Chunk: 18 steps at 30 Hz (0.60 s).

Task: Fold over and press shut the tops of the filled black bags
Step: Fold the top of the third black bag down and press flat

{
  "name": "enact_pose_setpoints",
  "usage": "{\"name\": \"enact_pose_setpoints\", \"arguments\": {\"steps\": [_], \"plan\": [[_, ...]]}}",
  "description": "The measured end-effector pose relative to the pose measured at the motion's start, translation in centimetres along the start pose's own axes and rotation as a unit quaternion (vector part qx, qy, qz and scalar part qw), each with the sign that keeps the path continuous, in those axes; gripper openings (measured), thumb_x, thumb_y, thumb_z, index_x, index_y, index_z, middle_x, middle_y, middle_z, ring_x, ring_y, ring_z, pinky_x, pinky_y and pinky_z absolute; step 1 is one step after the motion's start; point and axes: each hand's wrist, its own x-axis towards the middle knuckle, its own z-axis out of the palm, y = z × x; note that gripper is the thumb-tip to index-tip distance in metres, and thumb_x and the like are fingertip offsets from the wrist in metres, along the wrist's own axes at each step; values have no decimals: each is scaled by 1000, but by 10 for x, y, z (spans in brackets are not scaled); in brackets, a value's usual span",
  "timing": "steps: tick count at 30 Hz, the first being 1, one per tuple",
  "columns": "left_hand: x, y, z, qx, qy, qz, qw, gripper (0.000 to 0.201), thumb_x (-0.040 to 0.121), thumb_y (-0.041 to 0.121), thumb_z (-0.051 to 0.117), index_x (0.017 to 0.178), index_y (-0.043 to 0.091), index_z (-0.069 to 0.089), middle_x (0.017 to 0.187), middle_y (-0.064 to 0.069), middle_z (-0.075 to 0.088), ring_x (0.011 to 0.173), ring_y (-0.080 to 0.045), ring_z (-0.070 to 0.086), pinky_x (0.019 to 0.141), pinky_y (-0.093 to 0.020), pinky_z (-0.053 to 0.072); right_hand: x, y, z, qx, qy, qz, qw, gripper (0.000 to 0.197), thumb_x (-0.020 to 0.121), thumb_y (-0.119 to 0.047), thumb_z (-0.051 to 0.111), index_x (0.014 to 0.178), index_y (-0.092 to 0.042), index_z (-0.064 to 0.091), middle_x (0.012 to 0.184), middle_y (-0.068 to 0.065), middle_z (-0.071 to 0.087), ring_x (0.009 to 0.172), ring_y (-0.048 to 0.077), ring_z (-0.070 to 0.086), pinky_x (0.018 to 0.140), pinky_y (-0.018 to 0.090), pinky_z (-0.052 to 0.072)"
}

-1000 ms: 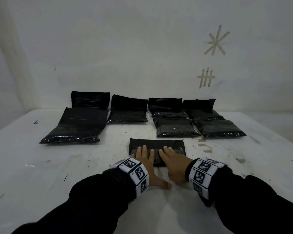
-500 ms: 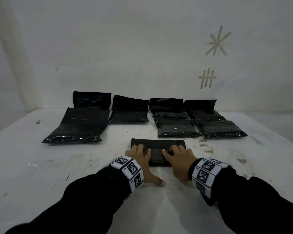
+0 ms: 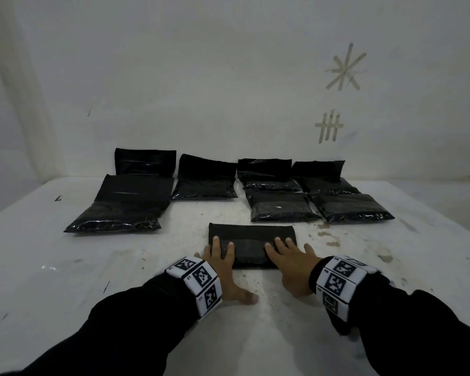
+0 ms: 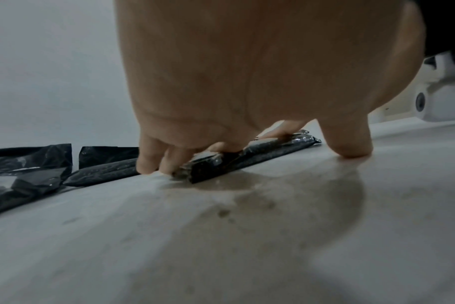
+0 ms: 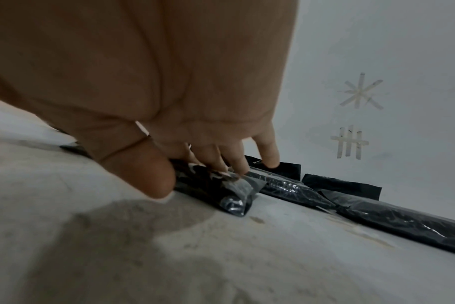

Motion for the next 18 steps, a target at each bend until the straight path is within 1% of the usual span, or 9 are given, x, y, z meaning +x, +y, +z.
{"name": "enact_pose_setpoints", "arguments": {"steps": [4, 7, 8, 10, 12, 14, 15, 16, 18], "plan": [[-1, -6, -4, -27, -20, 13, 999, 120, 73, 73, 56, 147, 21, -23, 155, -11, -25, 146, -28, -6, 118, -47, 6, -2, 4, -4, 58, -14, -10, 998, 77, 95, -6, 37, 150, -15, -16, 157, 7, -19, 147, 25, -1, 118, 43, 11], [-3, -11, -8, -38, -25, 9, 999, 125, 71, 72, 59, 146, 20, -25, 155, -8, -24, 147, -28, -1, 119, -47, -1, -2, 12, -6, 109, -29, 1, 994, 77, 95, -10, 38, 149, -17, -17, 155, 6, -26, 142, 29, 24, 110, 35, 29], [-3, -13, -9, -37, -27, 6, 999, 125, 71, 72, 59, 147, 19, -24, 156, -8, -23, 147, -28, 1, 118, -47, -3, -2, 14, -6, 112, -36, 5, 993, 77, 95, -12, 38, 149, -17, -16, 155, 6, -27, 142, 30, 24, 110, 35, 29], [-3, -15, -10, -29, -26, 5, 999, 124, 71, 73, 58, 148, 16, -21, 156, -7, -22, 147, -27, 4, 118, -48, -6, -2, 15, -5, 100, -47, 7, 994, 76, 96, -13, 38, 150, -17, -15, 154, 6, -28, 146, 28, 13, 117, 40, 15], [-3, -16, -9, -19, -23, 5, 1000, 124, 71, 74, 57, 148, 14, -19, 156, -8, -23, 147, -27, 3, 118, -49, -6, -2, 16, -3, 87, -51, 6, 995, 77, 95, -15, 38, 150, -19, -16, 154, 5, -29, 147, 24, 5, 118, 43, 2], [-3, -17, -7, -15, -19, 4, 1000, 125, 69, 77, 56, 149, 15, -18, 155, -8, -24, 147, -27, 2, 117, -52, -3, -3, 18, -1, 88, -46, 14, 995, 76, 95, -15, 37, 150, -23, -15, 154, 5, -29, 147, 25, -4, 118, 44, 1], [-2, -18, -6, -12, -12, 4, 1000, 125, 67, 78, 55, 150, 16, -16, 156, -8, -22, 146, -27, 3, 117, -53, 1, -4, 19, -1, 92, -43, 18, 995, 76, 95, -15, 37, 150, -25, -15, 154, 6, -28, 147, 26, -4, 118, 43, 4], [-1, -19, -5, -4, -1, 3, 1000, 126, 65, 80, 55, 150, 18, -13, 157, -7, -16, 145, -27, 5, 116, -54, 5, -6, 19, -2, 97, -42, 20, 994, 76, 96, -16, 37, 150, -26, -15, 155, 6, -27, 147, 28, 2, 117, 42, 10], [-2, -21, -4, 17, 27, 2, 999, 125, 62, 84, 53, 151, 20, -6, 156, -5, 1, 141, -27, 13, 114, -55, 12, -6, 20, -3, 108, -39, 21, 993, 77, 96, -18, 38, 149, -27, -17, 156, 5, -23, 141, 30, 25, 111, 38, 25]]}}
